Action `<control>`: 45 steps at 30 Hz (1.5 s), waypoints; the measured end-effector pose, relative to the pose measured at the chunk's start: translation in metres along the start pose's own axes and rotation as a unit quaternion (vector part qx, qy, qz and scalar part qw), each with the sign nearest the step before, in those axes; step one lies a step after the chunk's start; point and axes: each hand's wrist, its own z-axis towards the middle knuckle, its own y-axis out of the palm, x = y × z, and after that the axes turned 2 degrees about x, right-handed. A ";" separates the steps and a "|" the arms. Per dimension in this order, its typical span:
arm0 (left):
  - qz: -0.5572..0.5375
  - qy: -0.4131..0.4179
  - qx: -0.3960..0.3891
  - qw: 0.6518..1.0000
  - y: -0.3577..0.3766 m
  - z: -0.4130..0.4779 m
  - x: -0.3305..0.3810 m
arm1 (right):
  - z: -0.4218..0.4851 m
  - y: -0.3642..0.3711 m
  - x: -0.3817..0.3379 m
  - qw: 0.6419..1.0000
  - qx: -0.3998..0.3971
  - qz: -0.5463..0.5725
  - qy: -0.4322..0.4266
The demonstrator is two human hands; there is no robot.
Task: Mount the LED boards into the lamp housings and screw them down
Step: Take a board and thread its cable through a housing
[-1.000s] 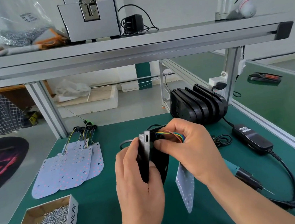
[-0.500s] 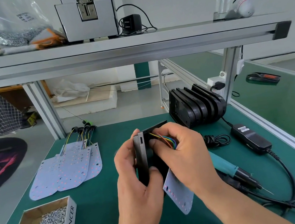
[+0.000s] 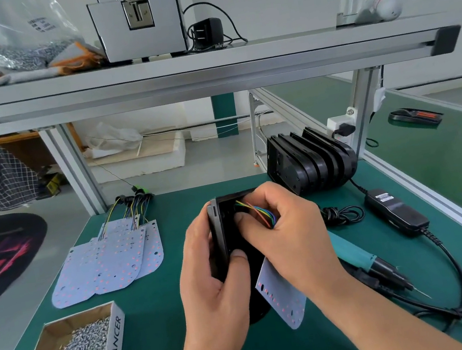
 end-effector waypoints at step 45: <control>0.052 0.044 -0.025 0.997 0.001 0.001 0.001 | 0.001 -0.006 0.007 1.000 -0.002 -0.016 -0.016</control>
